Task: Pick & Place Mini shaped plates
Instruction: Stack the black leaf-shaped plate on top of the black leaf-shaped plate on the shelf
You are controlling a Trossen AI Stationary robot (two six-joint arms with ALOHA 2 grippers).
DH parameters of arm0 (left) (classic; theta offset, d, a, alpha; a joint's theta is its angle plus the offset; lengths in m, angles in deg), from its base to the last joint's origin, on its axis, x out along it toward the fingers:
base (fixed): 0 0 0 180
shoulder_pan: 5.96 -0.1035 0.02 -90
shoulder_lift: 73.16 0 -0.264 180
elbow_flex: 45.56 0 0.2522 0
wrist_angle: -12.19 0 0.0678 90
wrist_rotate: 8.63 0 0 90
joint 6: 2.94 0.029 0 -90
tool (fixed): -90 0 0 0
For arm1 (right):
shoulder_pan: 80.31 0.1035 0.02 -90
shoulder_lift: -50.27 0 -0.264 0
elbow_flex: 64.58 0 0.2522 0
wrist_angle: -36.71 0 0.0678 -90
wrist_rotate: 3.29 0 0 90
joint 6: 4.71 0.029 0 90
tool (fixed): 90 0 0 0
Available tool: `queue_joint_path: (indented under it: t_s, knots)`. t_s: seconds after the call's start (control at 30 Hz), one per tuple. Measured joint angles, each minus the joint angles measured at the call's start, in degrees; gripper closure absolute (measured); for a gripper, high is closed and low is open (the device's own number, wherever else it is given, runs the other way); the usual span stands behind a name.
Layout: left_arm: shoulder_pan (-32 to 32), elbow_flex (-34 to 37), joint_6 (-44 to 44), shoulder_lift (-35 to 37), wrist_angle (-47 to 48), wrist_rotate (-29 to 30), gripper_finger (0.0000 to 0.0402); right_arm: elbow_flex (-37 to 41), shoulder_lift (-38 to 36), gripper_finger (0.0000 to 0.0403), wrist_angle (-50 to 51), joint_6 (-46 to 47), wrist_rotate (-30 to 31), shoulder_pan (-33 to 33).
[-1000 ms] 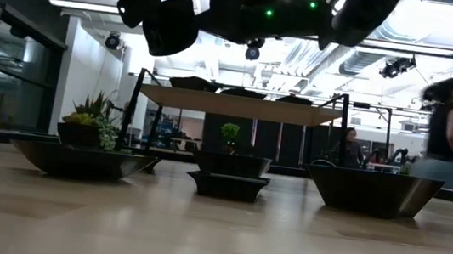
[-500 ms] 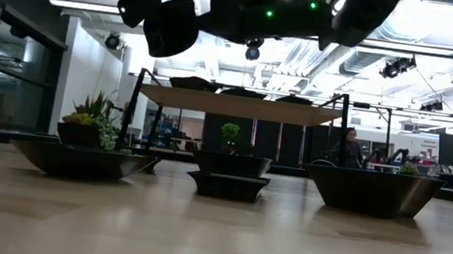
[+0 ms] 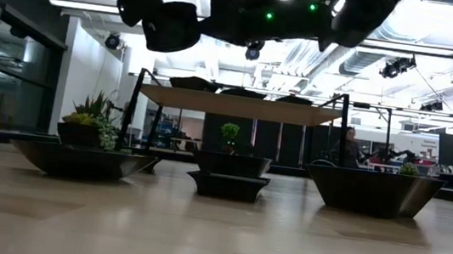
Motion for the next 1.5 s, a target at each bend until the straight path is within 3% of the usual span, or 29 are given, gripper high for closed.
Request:
queue_joint_path:
  t_s: [0.23, 0.7, 0.93, 1.2, 1.33, 1.5]
  knots:
    - [-0.02, 0.0, 8.48, 0.05, -0.32, -4.35, 0.0359, 0.05, 0.0, 0.0402, 0.61, 0.26, 0.52, 0.02]
    - [1.59, -0.04, 21.25, 2.28, -2.78, -6.46, 0.026, -0.09, -2.21, 0.0402, 8.91, 3.64, 1.83, -2.25]
    - [9.04, -0.07, 26.5, 5.79, 0.38, 1.43, 0.025, -0.09, -9.15, 0.0403, 21.51, 5.25, 1.73, -6.2]
    - [15.55, -0.06, 16.0, 8.07, 12.29, 2.2, 0.025, -0.09, -23.6, 0.0403, 36.27, 8.62, -3.11, -15.65]
    - [15.43, -0.04, 8.46, 8.05, 19.65, 1.31, 0.025, -0.5, -28.33, 0.0403, 42.92, 7.05, -11.5, -21.41]
    - [15.43, -0.04, -0.42, 8.03, 27.07, -0.1, 0.025, -7.88, -28.76, 0.0403, 56.84, 4.21, -20.13, -27.94]
